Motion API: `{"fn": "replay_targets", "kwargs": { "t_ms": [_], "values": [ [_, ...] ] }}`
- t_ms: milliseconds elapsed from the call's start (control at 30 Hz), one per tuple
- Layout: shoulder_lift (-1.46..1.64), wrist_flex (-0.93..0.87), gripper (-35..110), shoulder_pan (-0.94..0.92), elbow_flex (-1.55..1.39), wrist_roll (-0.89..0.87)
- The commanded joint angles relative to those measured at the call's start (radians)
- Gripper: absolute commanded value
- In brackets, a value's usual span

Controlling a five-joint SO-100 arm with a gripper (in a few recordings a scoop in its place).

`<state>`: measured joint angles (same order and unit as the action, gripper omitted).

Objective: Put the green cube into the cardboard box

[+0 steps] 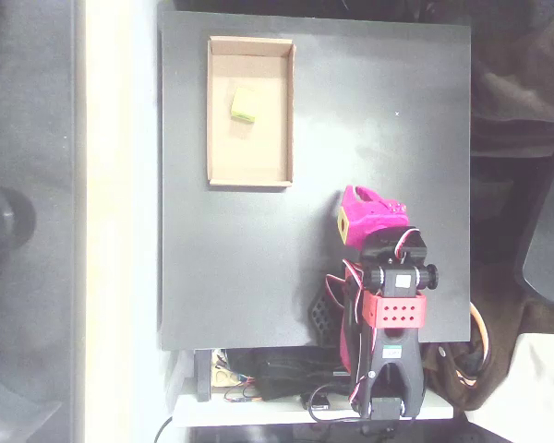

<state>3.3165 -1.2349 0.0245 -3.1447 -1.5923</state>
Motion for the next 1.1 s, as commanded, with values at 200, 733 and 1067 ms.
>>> {"fn": "replay_targets", "kwargs": {
  "t_ms": [200, 733, 1067],
  "values": [
    [0.025, -0.189, 3, 0.003, -0.009, -0.015],
    [0.025, -0.189, 3, 0.003, -0.011, -0.009],
    [0.025, -0.189, 3, 0.003, -0.011, -0.008]
  ]
}}
